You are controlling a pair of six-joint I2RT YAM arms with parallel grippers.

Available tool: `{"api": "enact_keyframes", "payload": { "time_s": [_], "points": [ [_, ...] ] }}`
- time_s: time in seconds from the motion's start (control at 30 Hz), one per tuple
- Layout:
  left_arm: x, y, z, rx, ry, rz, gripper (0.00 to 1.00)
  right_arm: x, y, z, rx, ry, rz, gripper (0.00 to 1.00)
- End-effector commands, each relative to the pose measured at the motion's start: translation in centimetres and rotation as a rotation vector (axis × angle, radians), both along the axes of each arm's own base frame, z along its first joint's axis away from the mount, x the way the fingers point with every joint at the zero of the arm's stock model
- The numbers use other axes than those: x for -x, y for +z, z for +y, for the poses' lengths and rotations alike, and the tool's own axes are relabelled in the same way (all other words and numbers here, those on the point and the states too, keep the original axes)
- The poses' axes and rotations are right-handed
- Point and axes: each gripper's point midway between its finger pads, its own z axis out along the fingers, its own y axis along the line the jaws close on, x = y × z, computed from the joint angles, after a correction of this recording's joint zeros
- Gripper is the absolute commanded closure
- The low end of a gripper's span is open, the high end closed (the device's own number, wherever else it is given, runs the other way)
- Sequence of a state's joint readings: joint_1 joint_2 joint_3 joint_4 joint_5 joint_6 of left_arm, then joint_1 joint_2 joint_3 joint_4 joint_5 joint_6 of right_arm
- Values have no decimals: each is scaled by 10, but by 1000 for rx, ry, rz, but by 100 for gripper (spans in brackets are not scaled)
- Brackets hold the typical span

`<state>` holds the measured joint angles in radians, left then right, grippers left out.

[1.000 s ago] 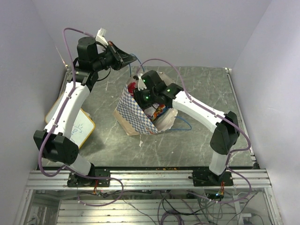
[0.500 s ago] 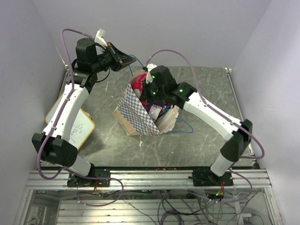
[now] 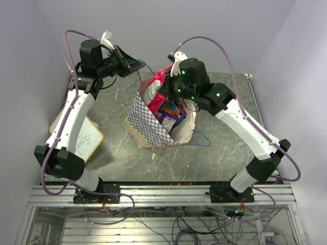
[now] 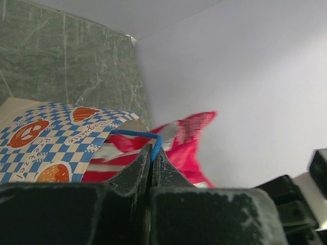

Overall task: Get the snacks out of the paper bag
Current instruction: Take out the snack from the paper bag, then place the snack at the center of the board.

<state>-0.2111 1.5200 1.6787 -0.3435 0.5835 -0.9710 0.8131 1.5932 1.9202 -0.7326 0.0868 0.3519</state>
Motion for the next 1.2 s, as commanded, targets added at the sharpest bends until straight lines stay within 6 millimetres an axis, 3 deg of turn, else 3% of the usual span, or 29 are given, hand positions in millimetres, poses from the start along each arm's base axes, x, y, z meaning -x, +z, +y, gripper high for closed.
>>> {"api": "enact_keyframes", "payload": {
  "time_s": [0.0,0.2,0.3,0.4,0.53,0.6,0.67,0.83,1.0,1.1,1.17],
  "points": [
    [7,36,4,29,-33,-109,93,4,73,-35,-73,-90,-159,100],
    [15,33,6,20,-38,-101,93,10,128,-77,-105,-209,-297,100],
    [15,27,5,28,-39,-87,93,9,147,-116,-73,-351,-371,100],
    [16,30,5,35,-41,-89,93,9,151,-163,-7,-554,-410,100],
    [22,37,7,15,-46,-113,93,13,139,-215,159,-775,-418,100],
    [24,38,7,7,-49,-119,93,17,121,-238,272,-877,-406,100],
    [24,38,7,12,-48,-120,93,18,91,-254,386,-941,-383,100],
    [23,38,6,27,-48,-119,93,14,-19,-265,401,-920,-118,100],
    [22,34,6,19,-49,-115,93,44,-110,-278,302,-1044,239,100],
    [20,32,5,31,-48,-109,93,57,-145,-279,314,-1083,332,100],
    [20,32,4,40,-48,-108,93,52,-153,-280,334,-1073,331,100]
  ]
}}
